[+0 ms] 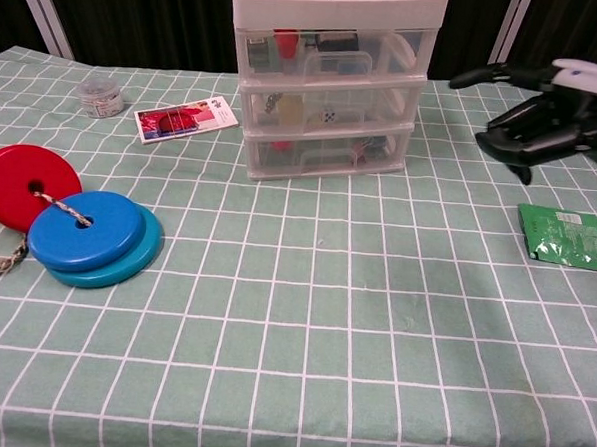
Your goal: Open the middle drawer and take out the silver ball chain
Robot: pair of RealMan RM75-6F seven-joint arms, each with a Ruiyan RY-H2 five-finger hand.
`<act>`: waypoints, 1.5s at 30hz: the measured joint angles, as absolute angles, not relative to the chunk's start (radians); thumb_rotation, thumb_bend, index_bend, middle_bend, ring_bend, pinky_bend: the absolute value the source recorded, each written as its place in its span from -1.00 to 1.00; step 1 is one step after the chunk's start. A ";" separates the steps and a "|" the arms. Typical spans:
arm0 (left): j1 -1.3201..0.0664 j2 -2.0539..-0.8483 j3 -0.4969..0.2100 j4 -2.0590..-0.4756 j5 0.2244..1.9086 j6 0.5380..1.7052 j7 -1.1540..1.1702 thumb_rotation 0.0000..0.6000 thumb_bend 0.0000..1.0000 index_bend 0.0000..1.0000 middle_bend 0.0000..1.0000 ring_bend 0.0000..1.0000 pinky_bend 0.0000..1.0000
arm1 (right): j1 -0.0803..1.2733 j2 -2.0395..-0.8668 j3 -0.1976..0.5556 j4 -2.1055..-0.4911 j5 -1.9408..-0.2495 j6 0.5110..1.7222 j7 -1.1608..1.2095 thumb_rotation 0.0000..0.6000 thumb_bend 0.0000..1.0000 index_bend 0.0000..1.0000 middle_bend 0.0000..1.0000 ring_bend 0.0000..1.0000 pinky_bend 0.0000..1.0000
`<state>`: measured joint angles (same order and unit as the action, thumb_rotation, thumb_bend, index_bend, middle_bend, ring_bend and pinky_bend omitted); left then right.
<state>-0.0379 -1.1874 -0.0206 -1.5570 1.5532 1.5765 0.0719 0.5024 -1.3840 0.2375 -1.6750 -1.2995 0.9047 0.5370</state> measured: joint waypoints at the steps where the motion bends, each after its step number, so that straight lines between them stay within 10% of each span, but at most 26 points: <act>1: -0.039 -1.188 -0.021 -1.554 1.552 1.573 0.069 1.00 -0.92 -0.41 -0.57 -0.64 -0.60 | 0.522 -1.404 0.248 -1.659 -1.280 0.877 0.559 1.00 -0.14 -0.61 0.57 0.42 0.45; 21: -0.043 -1.202 -0.029 -1.503 1.536 1.558 0.023 1.00 -0.92 -0.41 -0.57 -0.64 -0.60 | 0.719 -1.708 0.356 -1.331 -1.194 0.618 0.884 1.00 -0.05 -0.61 0.57 0.42 0.46; 45: -0.040 -1.212 -0.028 -1.481 1.532 1.556 0.005 1.00 -0.92 -0.41 -0.57 -0.64 -0.60 | 0.803 -1.793 0.373 -1.198 -1.248 0.564 0.964 1.00 -0.05 -0.62 0.57 0.42 0.46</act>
